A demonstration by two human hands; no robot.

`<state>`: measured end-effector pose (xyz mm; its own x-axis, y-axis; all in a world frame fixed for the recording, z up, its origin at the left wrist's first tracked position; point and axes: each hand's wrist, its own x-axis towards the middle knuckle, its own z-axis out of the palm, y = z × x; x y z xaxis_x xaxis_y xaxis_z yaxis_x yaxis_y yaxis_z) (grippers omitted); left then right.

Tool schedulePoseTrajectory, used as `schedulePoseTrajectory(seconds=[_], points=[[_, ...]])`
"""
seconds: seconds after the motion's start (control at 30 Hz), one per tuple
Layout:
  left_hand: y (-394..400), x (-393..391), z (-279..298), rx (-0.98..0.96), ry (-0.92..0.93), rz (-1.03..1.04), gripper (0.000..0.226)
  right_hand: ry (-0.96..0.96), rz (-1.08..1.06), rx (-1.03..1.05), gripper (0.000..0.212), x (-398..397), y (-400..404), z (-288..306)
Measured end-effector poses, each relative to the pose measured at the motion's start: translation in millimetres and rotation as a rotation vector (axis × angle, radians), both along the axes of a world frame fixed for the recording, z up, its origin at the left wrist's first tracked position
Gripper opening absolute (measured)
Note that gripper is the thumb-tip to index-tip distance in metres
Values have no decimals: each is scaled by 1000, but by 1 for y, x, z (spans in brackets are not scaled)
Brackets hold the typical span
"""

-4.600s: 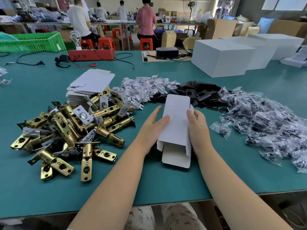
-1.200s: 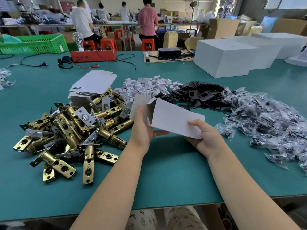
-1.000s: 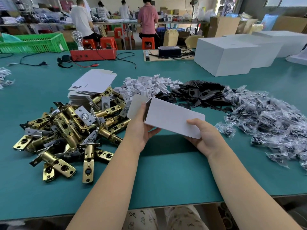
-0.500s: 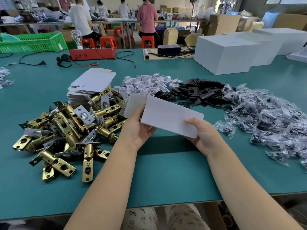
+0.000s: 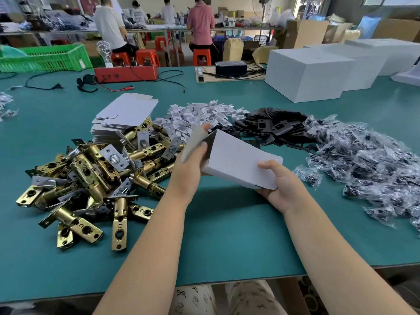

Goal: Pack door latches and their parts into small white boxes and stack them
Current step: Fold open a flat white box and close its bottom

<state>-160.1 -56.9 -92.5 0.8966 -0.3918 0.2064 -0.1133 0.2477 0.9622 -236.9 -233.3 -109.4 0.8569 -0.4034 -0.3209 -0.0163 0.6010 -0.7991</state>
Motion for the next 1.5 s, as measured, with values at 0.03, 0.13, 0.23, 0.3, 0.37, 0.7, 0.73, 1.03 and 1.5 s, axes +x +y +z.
schedulePoseTrajectory(seconds=[0.03, 0.13, 0.23, 0.3, 0.37, 0.7, 0.73, 1.03, 1.5], points=[[-1, -1, 1, -42, 14, -20, 27, 1, 10, -2, 12, 0, 0, 0], [-4, -1, 3, -118, 97, 43, 27, -3, 26, -42, 11, 0, 1, 0], [-5, 1, 4, -87, 246, 93, 24, 8, 41, -89, 9, 0, 2, 0], [-4, 2, 3, 4, 252, 131, 14, 11, 43, -100, 10, -1, 2, 0], [-1, 3, 1, 131, 144, 96, 36, -8, 31, -52, 12, -1, 0, -1], [-10, -9, -1, -160, 157, -177, 44, -51, -17, -21, 10, 1, -1, 1], [-11, -6, 2, -134, 163, -26, 26, -47, -23, -32, 10, 2, -1, 0], [-6, -1, 4, -312, 345, 185, 42, -63, 57, -224, 11, 3, 3, -2], [-6, -6, -3, 181, -211, -12, 56, -49, -2, -157, 11, 4, -2, -5]])
